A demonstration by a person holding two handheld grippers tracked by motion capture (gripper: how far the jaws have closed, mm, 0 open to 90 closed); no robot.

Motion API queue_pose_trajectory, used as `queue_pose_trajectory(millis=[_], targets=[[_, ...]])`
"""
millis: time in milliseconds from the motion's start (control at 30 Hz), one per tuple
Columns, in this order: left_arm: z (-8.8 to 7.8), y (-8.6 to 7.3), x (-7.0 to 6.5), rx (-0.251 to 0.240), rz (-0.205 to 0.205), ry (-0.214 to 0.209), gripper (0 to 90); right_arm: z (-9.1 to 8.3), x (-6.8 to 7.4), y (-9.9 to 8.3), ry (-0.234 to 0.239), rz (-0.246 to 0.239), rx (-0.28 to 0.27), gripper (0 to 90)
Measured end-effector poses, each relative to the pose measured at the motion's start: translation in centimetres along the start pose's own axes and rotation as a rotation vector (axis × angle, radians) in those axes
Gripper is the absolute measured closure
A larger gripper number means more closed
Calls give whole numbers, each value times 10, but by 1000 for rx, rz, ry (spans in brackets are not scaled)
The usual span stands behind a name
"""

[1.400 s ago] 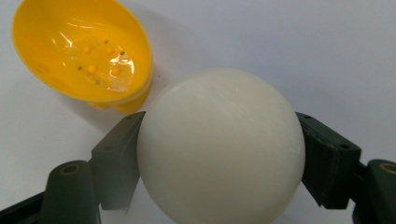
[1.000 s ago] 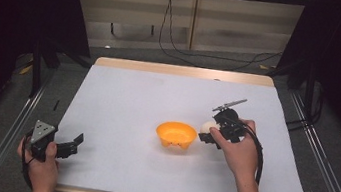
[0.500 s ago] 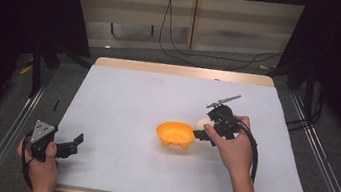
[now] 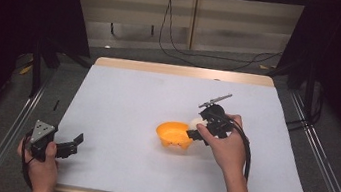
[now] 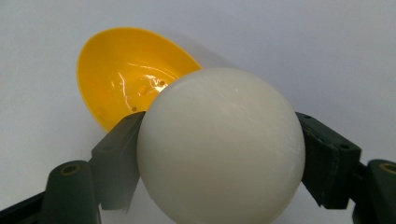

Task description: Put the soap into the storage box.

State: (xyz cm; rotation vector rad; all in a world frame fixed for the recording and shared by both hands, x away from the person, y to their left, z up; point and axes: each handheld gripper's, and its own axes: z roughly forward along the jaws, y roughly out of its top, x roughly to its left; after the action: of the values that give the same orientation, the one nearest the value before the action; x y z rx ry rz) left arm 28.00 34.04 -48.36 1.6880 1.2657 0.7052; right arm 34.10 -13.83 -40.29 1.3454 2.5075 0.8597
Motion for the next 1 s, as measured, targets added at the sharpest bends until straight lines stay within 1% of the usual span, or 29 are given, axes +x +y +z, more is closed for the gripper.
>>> queue_pose_trajectory(millis=[133, 300, 367, 433, 667, 700, 933, 1000], targets=[[0, 0, 0, 1, -1, 0, 2, 3, 6, 4, 8, -16, 4, 240], [0, 0, 0, 2, -2, -1, 2, 6, 11, 8, 11, -20, 12, 240], [0, 0, 0, 2, -1, -1, 2, 8, 12, 9, 13, -21, 5, 240], [0, 0, 0, 3, -2, -1, 2, 10, 15, 11, 15, -29, 16, 240], [0, 0, 0, 4, -3, 1, 2, 15, 21, 16, 17, -37, 22, 240], [0, 0, 1, 5, -2, 1, 2, 16, 23, 17, 15, -44, 24, 240], [0, 0, 1, 4, -4, 0, 2, 23, 29, 19, 9, -32, 30, 240], [0, 0, 1, 5, -4, -1, 2, 25, 31, 19, 13, -20, 30, 240]])
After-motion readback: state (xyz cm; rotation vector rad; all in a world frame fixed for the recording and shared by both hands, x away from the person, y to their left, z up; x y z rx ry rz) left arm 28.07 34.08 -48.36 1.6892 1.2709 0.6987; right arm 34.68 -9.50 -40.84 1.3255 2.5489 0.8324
